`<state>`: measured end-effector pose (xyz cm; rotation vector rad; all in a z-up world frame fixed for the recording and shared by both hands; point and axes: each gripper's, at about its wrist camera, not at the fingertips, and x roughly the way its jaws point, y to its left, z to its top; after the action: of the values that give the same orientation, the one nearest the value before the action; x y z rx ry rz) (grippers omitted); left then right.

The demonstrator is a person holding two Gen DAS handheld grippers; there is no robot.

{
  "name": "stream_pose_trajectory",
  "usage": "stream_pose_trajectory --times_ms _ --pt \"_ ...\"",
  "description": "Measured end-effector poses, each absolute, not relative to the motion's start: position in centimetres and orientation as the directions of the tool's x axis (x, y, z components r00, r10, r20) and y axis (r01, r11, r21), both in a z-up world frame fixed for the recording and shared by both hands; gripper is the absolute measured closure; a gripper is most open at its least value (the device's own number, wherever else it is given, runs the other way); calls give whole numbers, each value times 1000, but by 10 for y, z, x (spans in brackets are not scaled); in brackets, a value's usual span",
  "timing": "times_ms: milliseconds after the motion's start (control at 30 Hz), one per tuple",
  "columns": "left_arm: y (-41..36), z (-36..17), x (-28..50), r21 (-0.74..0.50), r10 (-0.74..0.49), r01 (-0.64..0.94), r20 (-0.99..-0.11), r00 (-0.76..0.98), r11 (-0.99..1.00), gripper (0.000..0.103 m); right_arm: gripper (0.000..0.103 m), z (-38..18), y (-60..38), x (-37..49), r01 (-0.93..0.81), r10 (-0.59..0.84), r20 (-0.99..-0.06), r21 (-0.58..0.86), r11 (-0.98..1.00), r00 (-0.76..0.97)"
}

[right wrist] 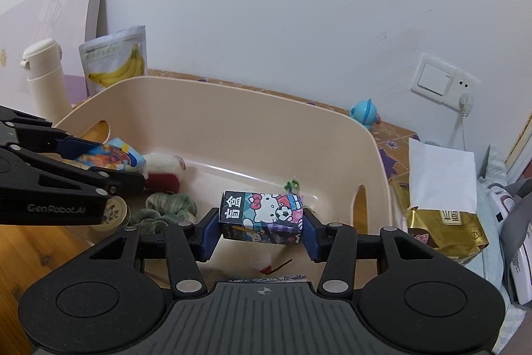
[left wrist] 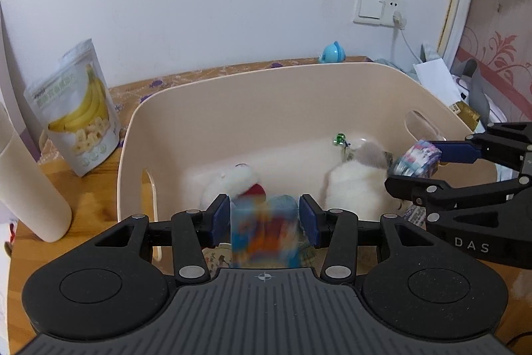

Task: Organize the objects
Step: 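Carry both boxes over the bin and open both tools to drop them, then withdraw both tools from the bin toward the last two boxes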

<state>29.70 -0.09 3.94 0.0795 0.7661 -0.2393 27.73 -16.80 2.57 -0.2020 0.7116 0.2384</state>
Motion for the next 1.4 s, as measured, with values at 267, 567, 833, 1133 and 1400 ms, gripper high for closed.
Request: stream_pose_trajectory --times_ms 267,567,833,1133,1400 --pt "5 55 287 -24 -177 216 -665 726 976 34 27 30 -169 273 -272 146 -645 -100 957 750" --pt "18 75 259 -29 -151 169 -612 777 985 22 0 49 -179 251 -241 158 -590 -64 968 792" --pt "29 83 234 -18 -126 143 -590 798 989 19 0 62 -182 230 -225 153 -559 -62 972 815" --pt "36 74 207 -28 -130 143 -599 790 989 19 0 54 -185 205 -205 134 -568 -63 977 812" --pt "37 62 188 -28 -139 155 -621 771 987 19 0 39 -192 190 -199 116 -600 -75 977 792"
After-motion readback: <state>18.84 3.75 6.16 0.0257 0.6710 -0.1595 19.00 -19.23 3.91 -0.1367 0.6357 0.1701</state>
